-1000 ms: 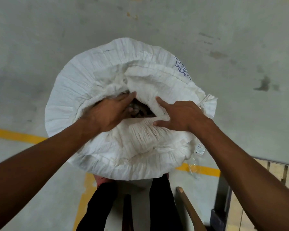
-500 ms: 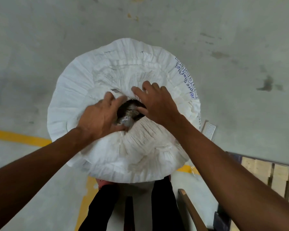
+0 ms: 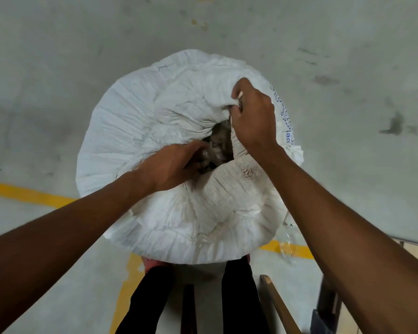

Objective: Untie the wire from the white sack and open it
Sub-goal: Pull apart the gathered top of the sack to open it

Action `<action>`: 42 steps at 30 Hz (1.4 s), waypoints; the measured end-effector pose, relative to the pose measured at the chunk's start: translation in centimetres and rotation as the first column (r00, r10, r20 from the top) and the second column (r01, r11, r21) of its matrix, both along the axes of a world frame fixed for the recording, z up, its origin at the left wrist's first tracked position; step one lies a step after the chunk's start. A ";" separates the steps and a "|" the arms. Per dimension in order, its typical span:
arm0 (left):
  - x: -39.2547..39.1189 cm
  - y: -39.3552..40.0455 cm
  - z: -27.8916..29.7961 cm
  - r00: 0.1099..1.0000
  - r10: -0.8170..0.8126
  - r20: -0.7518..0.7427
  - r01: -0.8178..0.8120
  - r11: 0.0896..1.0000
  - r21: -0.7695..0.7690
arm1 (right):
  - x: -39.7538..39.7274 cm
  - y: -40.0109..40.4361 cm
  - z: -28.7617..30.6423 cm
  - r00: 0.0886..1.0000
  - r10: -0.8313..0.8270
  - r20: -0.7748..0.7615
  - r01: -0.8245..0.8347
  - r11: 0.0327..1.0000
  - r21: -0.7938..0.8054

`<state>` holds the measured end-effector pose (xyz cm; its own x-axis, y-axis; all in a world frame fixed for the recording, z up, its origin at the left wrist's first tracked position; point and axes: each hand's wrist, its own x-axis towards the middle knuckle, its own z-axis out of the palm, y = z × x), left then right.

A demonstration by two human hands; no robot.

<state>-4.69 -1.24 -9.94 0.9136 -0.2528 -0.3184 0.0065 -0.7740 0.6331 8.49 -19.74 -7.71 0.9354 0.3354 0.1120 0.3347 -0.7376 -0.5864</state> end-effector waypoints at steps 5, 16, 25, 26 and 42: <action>-0.2 -1.2 -0.4 0.981 0.196 0.001 -0.196 0.979 -0.062 | -0.8 0.7 0.0 0.912 -0.214 -0.349 0.334 0.883 0.331; -1.6 4.3 3.3 0.991 0.120 -0.057 -0.099 0.953 0.286 | -2.3 -5.0 -1.2 0.956 0.267 -0.124 -0.291 0.919 -0.267; -4.2 10.2 4.9 0.985 0.053 -0.164 0.002 0.947 0.323 | -0.7 -8.1 -0.4 0.915 0.233 -0.330 -0.386 0.745 -0.544; -4.2 10.5 5.0 0.986 0.034 -0.162 0.022 0.943 0.331 | -0.9 -7.6 -0.2 0.917 0.239 -0.319 -0.382 0.757 -0.531; 1.9 12.6 6.8 0.744 0.649 -0.158 -0.617 0.579 -0.533 | -1.2 -2.3 -0.7 0.906 0.397 -0.146 -0.421 0.880 -0.222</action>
<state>-2.77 11.38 -3.15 0.9173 0.2890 -0.2740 0.3213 -0.1308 0.9379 7.28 -21.99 -8.42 0.7112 0.6954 -0.1031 0.5901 -0.6702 -0.4501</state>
